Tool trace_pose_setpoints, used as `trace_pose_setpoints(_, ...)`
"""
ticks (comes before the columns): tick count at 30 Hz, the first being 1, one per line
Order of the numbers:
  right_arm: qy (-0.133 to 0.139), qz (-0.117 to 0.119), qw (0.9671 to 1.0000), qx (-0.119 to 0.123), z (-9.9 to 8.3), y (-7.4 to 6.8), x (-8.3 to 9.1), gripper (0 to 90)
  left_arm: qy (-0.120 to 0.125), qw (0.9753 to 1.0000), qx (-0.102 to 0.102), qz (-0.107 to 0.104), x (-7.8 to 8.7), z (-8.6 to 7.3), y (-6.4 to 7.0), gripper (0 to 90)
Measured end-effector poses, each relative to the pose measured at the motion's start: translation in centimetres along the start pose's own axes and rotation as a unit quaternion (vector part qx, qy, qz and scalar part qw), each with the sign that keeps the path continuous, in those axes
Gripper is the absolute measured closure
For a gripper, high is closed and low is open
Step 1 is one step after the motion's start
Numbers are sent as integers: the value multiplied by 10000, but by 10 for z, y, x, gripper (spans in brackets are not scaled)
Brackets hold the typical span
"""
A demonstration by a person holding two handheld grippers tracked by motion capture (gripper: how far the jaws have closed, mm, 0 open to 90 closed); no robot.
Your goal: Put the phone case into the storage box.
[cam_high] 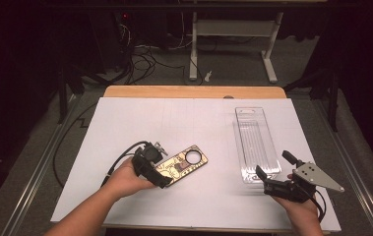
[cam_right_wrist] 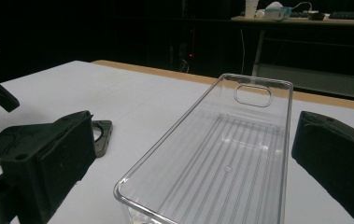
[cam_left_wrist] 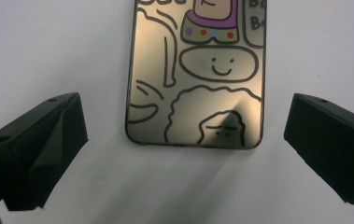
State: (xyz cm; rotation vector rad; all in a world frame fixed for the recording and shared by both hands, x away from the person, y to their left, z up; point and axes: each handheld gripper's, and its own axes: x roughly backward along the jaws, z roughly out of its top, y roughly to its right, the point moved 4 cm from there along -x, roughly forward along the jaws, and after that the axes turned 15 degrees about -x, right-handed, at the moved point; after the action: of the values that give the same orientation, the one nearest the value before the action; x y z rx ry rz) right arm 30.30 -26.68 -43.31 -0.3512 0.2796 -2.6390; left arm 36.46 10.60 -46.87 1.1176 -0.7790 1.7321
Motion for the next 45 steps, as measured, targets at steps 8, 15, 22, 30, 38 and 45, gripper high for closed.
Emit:
trace_pose_setpoints(8, -1, 8, 10000, -8, 0, 0, 0, 2, -266, 9996, -96, -66, -8, 24, -1, 3)
trace_pose_setpoints(15, 26, 2, 10000, -16, 1, 1, 1, 2, -544, 9981, -238, -155, -22, 38, 2, 6)
trace_pose_setpoints(22, 47, 4, 10000, -51, 2, 2, 2, 2, -686, 9971, -263, -186, -30, 45, 3, 7)
trace_pose_setpoints(30, 54, 9, 10000, -59, 2, 3, 2, 3, -849, 9960, -233, -154, -38, 45, -1, 39)
trace_pose_setpoints(38, 48, 13, 10000, -58, 1, 2, 1, 3, -839, 9960, -236, -173, -39, 45, -1, 113)
trace_pose_setpoints(45, 42, 2, 10000, -55, 1, 3, 1, 3, -850, 9959, -268, -181, -38, 44, -2, 126)
